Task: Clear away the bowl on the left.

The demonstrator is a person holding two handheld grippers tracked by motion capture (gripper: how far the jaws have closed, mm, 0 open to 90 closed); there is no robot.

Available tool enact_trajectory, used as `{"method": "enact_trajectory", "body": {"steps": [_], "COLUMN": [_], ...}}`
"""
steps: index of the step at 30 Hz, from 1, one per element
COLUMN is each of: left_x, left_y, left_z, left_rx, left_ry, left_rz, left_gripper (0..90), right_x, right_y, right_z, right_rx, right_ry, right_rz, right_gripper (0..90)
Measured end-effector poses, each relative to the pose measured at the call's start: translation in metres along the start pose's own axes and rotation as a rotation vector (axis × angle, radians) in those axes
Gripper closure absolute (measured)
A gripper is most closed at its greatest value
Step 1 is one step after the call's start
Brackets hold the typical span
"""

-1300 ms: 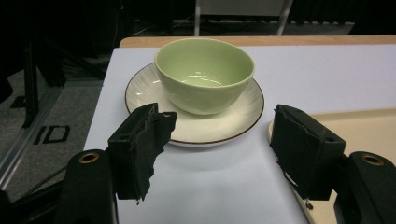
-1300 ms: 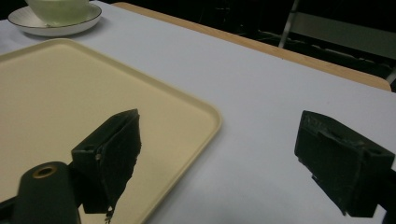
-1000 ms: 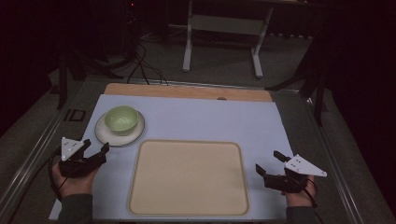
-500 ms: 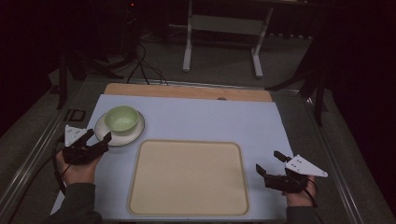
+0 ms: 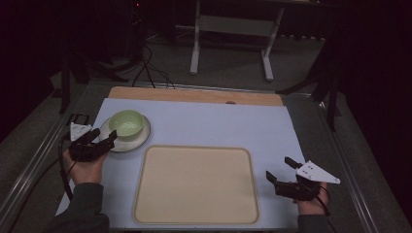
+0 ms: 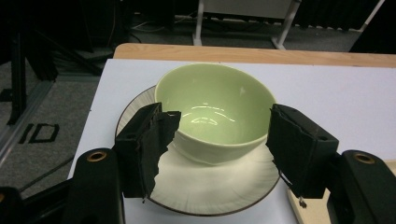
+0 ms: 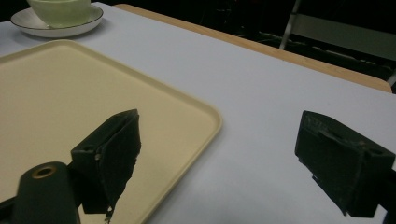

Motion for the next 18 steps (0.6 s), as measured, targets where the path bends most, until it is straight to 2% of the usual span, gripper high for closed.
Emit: {"method": "enact_trajectory", "body": {"steps": [6,18], "left_x": [-0.010,-0.030], "left_y": [0.002,0.002], "left_z": [-0.002,-0.004], "left_rx": [-0.016,0.009], "left_ry": [-0.025,-0.072], "left_rz": [0.007,0.031], "left_gripper": [37.5,40.5], "right_x": [0.000,-0.001], "right_y": [-0.001,0.000], "right_z": [0.000,0.000], "right_rx": [-0.001,-0.002], "right_ry": [-0.003,-0.005], "right_rz": [0.002,0.003], "right_gripper": [13.7,13.5]}}
Point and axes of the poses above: each handheld gripper's, and its own axes: x roughly backward along the jaws, z roughly out of its top, y roughly to its right, the point moved 8 cm from there along -x, roughly forward along the jaws, and after that the axes turned 11 degrees about z, right-handed, at the moved point
